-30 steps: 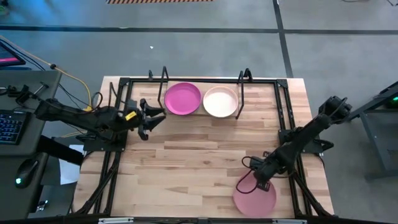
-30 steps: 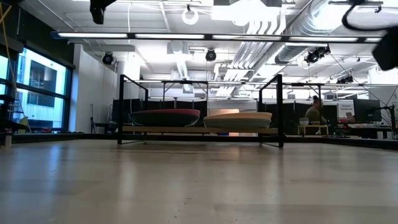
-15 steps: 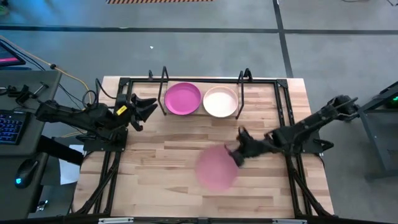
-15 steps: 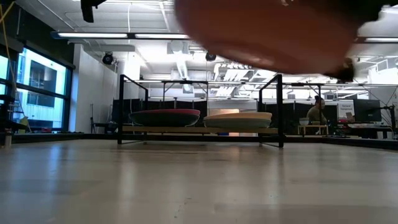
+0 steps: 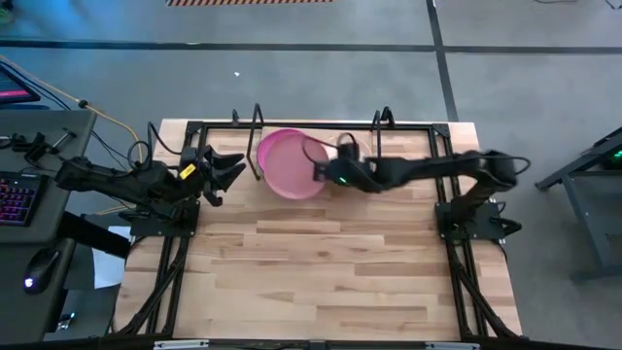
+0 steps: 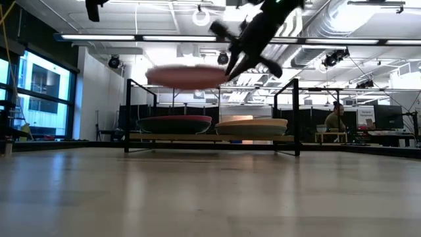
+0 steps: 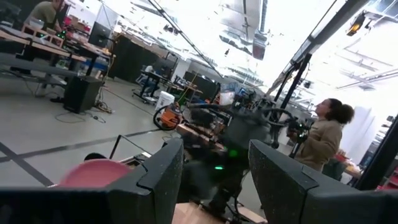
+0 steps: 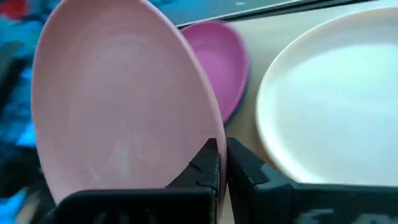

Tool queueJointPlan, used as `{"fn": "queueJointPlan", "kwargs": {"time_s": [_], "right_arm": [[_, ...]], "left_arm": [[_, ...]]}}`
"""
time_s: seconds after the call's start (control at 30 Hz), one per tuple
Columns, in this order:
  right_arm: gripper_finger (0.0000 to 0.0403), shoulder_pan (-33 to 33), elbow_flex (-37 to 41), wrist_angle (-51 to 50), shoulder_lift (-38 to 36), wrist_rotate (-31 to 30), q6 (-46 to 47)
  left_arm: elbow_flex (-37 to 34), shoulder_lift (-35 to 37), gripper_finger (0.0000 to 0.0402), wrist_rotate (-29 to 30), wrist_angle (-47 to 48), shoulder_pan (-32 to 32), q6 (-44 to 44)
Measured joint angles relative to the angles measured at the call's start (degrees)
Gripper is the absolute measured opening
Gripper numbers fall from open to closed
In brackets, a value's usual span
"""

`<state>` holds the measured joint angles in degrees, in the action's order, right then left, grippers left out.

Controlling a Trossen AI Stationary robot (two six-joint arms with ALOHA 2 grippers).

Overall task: Place and stack plates onto a shelf
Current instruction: Stack the light pink plate on top of the pink plate on the shelf

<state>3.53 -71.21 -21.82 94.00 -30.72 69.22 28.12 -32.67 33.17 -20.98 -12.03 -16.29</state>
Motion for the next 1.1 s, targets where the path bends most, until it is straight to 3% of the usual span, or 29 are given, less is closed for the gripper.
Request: {"fn": "queueJointPlan", "kwargs": {"time_s": [0.4, 0.83, 0.93, 1.1], "right_arm": [[0.0000, 11.59, -18.14, -4.38, 17.42, 9.01, -0.54], [0.0004, 13.70, -19.85, -5.15, 20.45, 13.70, -0.31], [0.0030, 13.75, -19.85, -4.20, 20.45, 14.27, -1.14], [0.0109, 13.75, -19.85, -3.86, 19.92, 14.30, -3.91]], "left_arm": [[0.00, -0.04, 0.0175, -0.02, 0.05, -0.04, -5.29], [0.00, 0.66, 0.0175, -0.01, 0.01, 0.00, -3.56], [0.00, 0.86, 0.0175, -1.20, 0.03, 0.00, -4.26], [0.00, 1.47, 0.0175, -5.04, -0.07, 0.00, -4.44]]}}
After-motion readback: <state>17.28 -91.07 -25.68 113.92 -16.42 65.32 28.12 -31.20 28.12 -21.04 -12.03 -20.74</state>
